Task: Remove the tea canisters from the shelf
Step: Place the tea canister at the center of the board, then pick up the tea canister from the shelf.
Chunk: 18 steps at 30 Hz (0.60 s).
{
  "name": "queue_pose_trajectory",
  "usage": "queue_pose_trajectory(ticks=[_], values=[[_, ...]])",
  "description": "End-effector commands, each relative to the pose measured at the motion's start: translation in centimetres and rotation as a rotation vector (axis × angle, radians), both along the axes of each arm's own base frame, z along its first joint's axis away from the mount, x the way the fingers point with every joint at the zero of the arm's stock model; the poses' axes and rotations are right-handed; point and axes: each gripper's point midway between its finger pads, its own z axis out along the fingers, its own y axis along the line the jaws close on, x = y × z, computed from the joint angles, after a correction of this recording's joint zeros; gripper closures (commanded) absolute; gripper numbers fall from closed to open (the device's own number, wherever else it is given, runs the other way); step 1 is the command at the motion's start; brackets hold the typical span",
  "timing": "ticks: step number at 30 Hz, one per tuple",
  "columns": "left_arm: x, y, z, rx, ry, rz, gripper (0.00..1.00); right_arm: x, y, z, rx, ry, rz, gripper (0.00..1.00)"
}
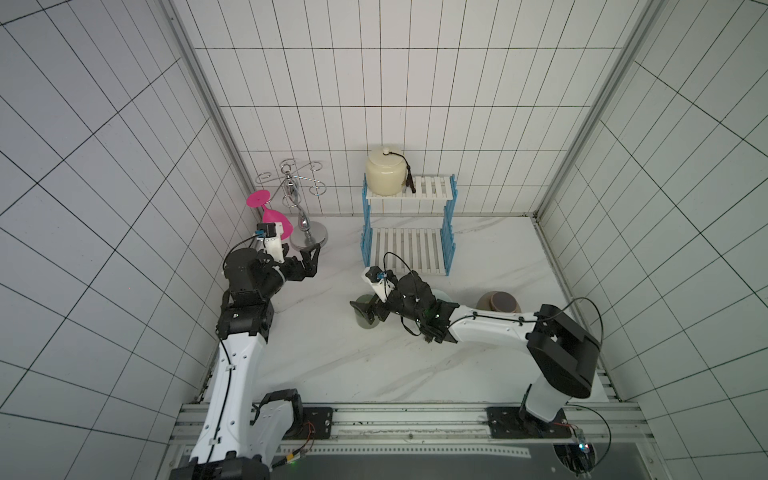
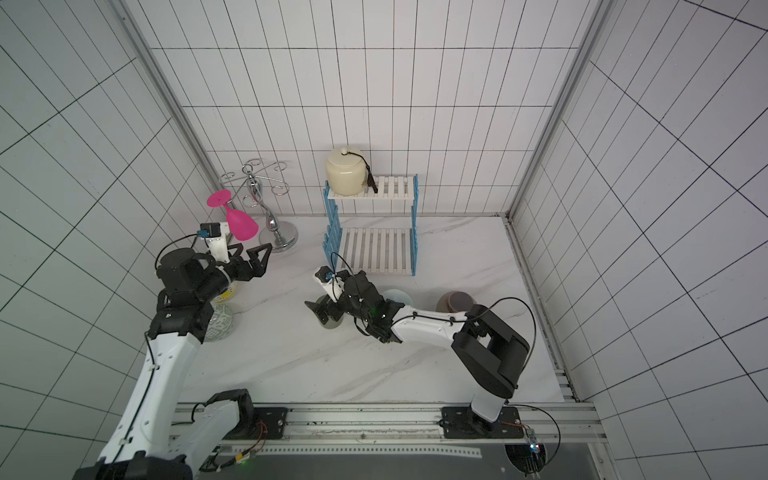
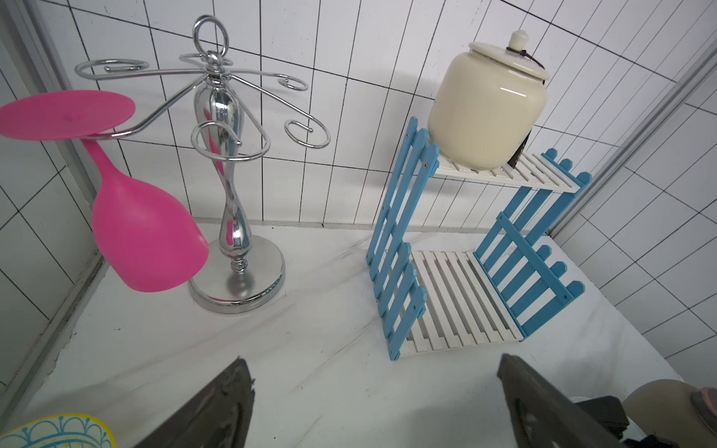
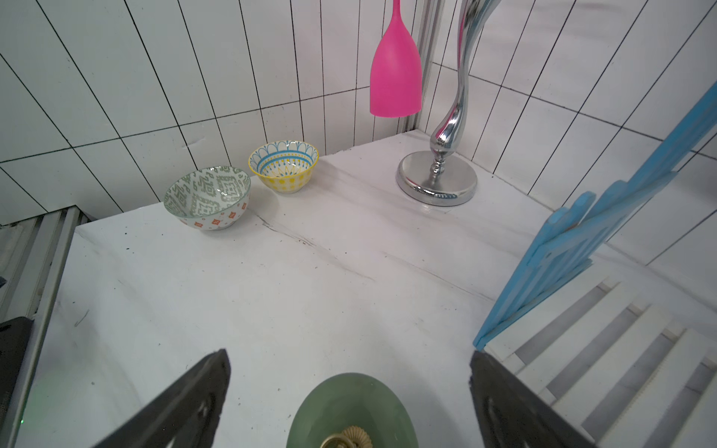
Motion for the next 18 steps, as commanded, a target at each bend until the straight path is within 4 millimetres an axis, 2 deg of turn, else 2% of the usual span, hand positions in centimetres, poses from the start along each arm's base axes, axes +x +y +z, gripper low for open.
queue_pose_trajectory(ticks=[1,8,13,18], values=[[0.0,-0.5,1.1,0.065,0.032,-0.017,0.01,-0.1,-1.3,2.3,0.003,-0.014,-0.011,0.01],[2.2,-1.3,5.5,0.127,0.047,-0.036,0.01,1.0,-5.7,4.9,-0.027,0.018,-0.101,0.01],[4.9,-3.1,8.3,0.163,0.039,-0.065,0.01,1.8,-10.2,6.5,-0.058,0.024,-0.184,0.01],[7.2,-5.0,10.3,0.23,0.017,-0.079,0.01,2.3,-14.8,7.4,-0.088,0.003,-0.277,0.01]])
